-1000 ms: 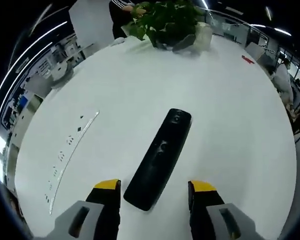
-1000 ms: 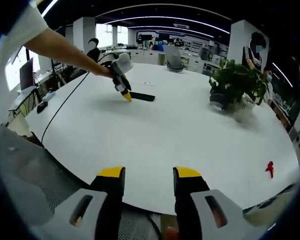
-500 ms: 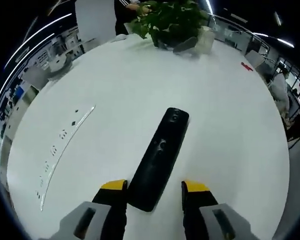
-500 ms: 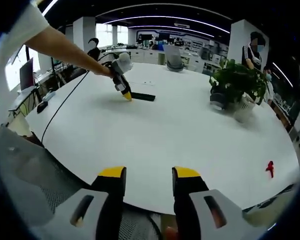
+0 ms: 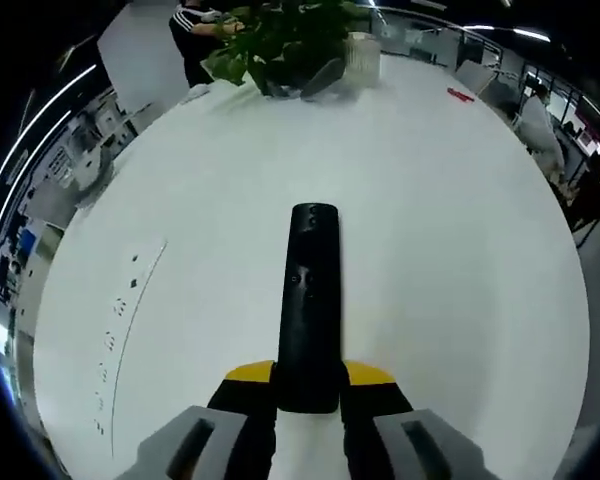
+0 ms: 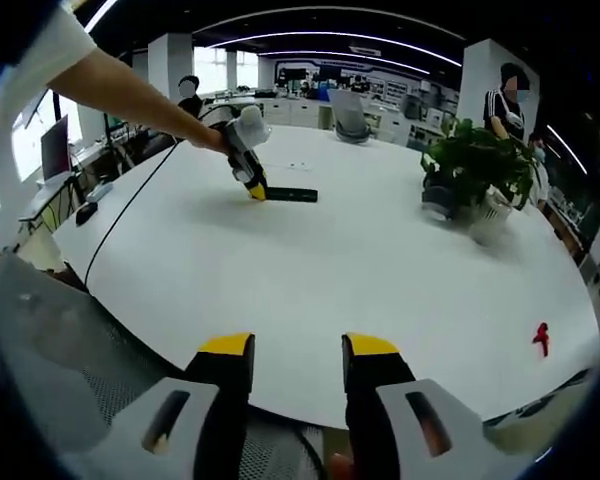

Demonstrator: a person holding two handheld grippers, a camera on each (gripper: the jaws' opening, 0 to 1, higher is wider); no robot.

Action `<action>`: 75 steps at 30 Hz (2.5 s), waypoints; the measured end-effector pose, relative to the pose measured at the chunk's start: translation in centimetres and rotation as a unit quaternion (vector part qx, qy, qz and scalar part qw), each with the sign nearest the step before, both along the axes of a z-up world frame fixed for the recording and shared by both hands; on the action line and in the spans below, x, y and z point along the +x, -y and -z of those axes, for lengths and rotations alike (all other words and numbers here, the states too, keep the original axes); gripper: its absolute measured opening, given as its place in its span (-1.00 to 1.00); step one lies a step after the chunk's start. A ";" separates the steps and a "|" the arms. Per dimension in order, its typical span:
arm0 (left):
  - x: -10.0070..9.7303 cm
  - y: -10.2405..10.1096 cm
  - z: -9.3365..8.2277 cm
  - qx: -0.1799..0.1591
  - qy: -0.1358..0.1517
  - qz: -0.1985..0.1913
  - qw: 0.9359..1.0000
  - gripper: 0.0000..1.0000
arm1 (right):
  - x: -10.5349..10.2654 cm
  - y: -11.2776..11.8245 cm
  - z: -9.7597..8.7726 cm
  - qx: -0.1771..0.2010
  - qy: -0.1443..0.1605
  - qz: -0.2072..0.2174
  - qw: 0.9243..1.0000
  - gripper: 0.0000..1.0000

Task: Press the specified remote control buttons in sequence, fully releasing each button before pressing the next.

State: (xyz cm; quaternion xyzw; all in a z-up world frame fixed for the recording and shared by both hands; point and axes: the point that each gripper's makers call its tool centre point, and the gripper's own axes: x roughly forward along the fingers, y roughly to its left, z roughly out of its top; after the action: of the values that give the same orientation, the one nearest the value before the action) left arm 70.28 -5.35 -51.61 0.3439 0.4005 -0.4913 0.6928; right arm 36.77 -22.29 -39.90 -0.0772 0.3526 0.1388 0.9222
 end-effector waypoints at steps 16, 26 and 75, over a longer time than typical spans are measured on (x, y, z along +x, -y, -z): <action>-2.6 0.5 0.2 0.026 -0.002 0.064 0.998 -0.55 | 0.0 0.0 0.0 -0.001 0.001 0.000 1.000 -0.31; -3.9 0.6 0.2 0.023 -0.005 0.061 0.998 -0.55 | 0.0 0.0 -0.1 0.000 0.003 -0.001 1.000 -0.33; -10.4 0.9 0.5 0.063 -0.013 0.091 0.994 -0.55 | 0.1 -0.3 -0.9 0.015 0.021 -0.002 1.000 -0.38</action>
State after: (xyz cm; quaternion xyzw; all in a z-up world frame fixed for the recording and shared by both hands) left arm 59.87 -6.21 -52.08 0.4155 0.4068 -0.5304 0.6169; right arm 36.89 -22.01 -39.04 -0.0667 0.3308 0.1443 0.9302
